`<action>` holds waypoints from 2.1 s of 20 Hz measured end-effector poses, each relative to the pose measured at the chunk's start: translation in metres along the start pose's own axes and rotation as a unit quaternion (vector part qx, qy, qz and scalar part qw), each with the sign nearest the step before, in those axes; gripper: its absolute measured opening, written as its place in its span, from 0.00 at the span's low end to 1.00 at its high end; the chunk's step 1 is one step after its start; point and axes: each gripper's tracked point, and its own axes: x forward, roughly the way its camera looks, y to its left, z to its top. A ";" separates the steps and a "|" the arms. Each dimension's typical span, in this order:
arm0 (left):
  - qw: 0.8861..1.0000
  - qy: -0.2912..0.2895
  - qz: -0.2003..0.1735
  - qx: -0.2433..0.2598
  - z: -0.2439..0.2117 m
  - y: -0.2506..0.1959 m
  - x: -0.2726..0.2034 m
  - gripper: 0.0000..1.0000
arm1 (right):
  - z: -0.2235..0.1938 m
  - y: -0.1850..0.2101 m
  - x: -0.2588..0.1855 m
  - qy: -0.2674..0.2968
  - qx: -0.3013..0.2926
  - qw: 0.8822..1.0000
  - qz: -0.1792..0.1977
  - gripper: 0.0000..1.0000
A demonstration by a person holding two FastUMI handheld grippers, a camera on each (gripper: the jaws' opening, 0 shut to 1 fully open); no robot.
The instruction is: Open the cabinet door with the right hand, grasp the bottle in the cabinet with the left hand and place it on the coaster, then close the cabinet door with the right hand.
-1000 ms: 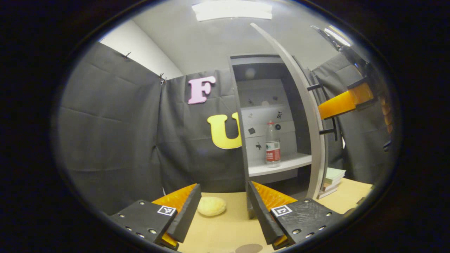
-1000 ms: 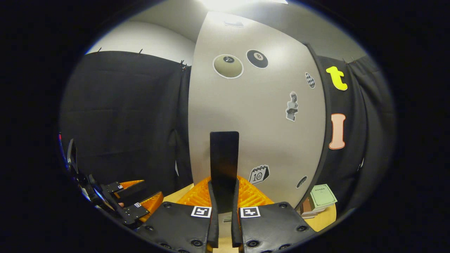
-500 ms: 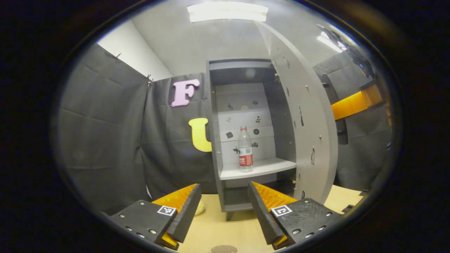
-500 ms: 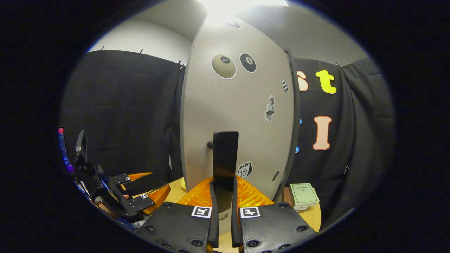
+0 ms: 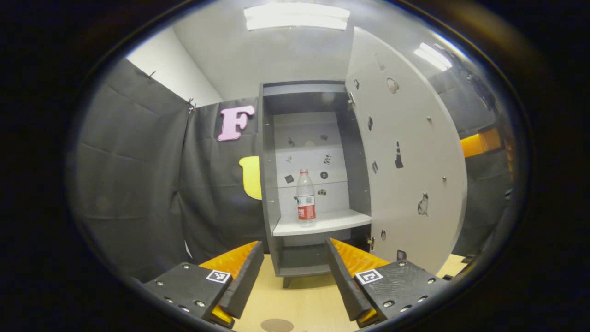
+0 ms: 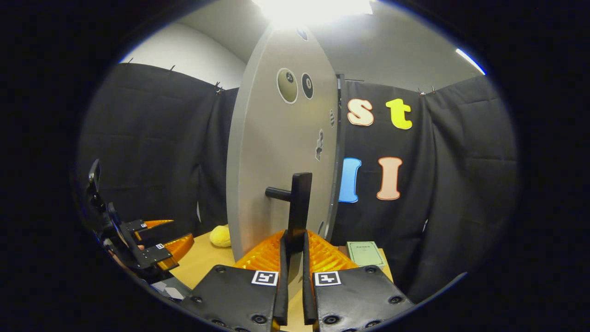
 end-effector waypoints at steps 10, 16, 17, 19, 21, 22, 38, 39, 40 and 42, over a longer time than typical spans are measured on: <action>0.999 -0.012 0.026 0.021 0.018 -0.028 -0.018 0.80 | 0.004 -0.035 -0.015 -0.039 0.010 0.999 -0.015 0.14; 0.998 -0.026 0.038 0.036 0.038 -0.034 -0.022 0.80 | 0.001 -0.040 -0.035 -0.044 0.066 0.997 0.018 0.13; 0.998 -0.028 0.034 0.035 0.041 -0.036 -0.021 0.82 | -0.002 -0.049 -0.039 -0.043 0.069 0.997 0.001 0.17; 0.999 -0.031 0.021 0.031 0.049 -0.044 -0.008 0.80 | -0.006 -0.074 -0.058 -0.047 0.065 0.996 -0.034 0.15; 0.999 -0.037 0.012 0.028 0.059 -0.050 0.021 0.80 | -0.012 -0.090 -0.071 -0.048 0.069 0.995 -0.061 0.19; 0.999 -0.043 0.008 0.029 0.064 -0.051 0.031 0.82 | -0.013 -0.097 -0.072 -0.050 0.071 0.994 -0.068 0.27; 0.998 -0.040 -0.045 -0.029 0.069 -0.041 0.237 0.80 | -0.045 -0.174 -0.067 -0.018 0.086 0.962 -0.258 0.98; 0.998 -0.036 -0.047 -0.029 0.065 -0.040 0.250 0.80 | -0.046 -0.176 -0.064 -0.017 0.087 0.960 -0.267 0.98; 0.998 -0.033 -0.048 -0.029 0.062 -0.039 0.260 0.80 | -0.047 -0.178 -0.063 -0.014 0.087 0.957 -0.275 0.92; 0.998 -0.026 -0.051 -0.026 0.051 -0.039 0.284 0.80 | -0.051 -0.179 -0.059 -0.008 0.085 0.953 -0.291 0.98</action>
